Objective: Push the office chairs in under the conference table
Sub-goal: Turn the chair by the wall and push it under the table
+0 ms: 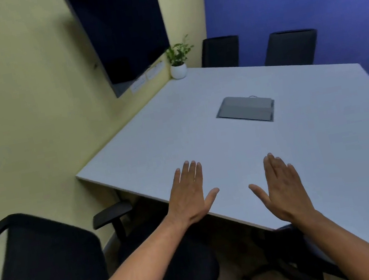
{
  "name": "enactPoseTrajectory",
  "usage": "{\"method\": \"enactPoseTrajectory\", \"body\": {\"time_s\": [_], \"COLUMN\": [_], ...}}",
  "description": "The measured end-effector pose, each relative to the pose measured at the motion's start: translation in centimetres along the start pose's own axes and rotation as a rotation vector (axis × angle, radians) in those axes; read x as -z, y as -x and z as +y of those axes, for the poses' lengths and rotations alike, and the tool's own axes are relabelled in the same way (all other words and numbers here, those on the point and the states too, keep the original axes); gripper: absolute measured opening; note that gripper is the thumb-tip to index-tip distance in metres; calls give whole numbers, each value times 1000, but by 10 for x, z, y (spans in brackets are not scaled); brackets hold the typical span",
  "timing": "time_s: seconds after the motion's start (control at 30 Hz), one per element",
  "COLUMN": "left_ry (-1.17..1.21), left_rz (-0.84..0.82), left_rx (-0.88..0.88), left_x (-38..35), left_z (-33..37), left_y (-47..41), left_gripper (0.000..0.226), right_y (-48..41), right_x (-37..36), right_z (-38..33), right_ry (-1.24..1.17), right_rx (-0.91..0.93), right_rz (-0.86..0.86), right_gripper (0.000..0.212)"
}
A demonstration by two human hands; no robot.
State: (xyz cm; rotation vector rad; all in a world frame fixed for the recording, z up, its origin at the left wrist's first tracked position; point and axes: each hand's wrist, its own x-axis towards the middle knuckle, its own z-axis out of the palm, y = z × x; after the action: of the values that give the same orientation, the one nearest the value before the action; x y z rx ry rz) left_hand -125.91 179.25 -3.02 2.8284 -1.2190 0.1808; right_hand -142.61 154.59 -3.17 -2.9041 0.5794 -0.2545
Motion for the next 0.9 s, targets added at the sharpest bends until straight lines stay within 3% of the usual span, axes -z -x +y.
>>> {"method": "enactPoseTrajectory", "body": {"time_s": [0.23,0.37,0.63,0.9], "left_ry": [-49,-39,-185,-266], "left_rz": [-30,-33,20,5], "left_rx": [202,297,578,826], "left_x": [13,26,79,112], "left_z": [-126,-162,-251,-301], "left_y": [33,41,105,207], "left_gripper": [99,99,97,97], "right_y": [-60,-80,-134,-118], "right_x": [-39,-46,-75,-83], "right_z": [-103,-144,-272,-375], "right_ry": [-41,-60,-164,-226], "right_rx": [143,223,593,904], "right_rz": [-38,-54,-110,-166], "right_gripper": [107,106,102,103]}}
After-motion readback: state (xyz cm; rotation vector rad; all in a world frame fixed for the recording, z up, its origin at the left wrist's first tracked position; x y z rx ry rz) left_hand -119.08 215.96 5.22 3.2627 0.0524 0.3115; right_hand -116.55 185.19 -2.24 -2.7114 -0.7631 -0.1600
